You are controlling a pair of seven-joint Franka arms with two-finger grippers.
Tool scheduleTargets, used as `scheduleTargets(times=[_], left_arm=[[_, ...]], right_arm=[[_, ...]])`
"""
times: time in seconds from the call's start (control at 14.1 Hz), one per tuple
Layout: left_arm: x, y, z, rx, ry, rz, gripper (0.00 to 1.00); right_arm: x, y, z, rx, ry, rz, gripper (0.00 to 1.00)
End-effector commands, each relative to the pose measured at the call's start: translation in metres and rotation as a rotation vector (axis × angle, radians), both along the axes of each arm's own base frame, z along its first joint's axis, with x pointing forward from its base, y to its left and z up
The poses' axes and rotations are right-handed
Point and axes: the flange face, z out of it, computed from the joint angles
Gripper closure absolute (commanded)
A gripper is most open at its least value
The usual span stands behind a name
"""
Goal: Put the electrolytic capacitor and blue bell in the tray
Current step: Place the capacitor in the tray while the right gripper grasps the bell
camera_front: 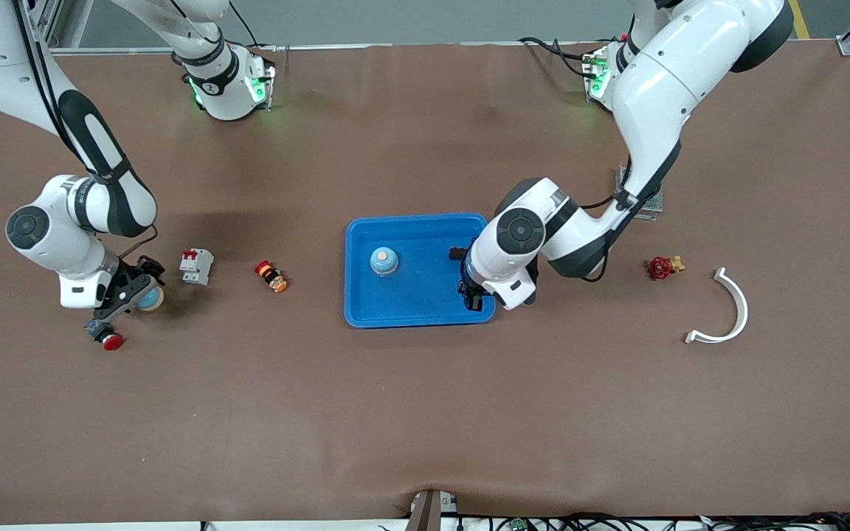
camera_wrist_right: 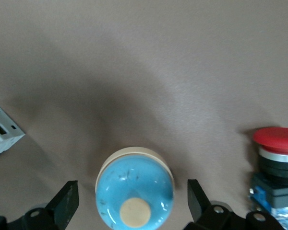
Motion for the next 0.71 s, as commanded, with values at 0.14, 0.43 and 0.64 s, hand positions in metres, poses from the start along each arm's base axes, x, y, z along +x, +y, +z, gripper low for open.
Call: scheduleTargets(times=[0.14,0.43,0.64], left_arm=[[-0.005,-0.013,-0.028,0.019,-0.008,0.011,1.00],[-0.005,-0.012,-0.035,0.019,-0.010,-0.028,0.33],[-0.001,-0.011,-0.027,0.014,-0.024,-0.036,0.00]], right_arm=[[-0.005,-0.002,-0.003,0.004,-0.008,0.015,0.00],[-0.004,-0.001,-0.003,0.004,-0.008,0.017,0.00],[-0.003,0.000,-0.002,0.006,-0.010,0.015,0.09]])
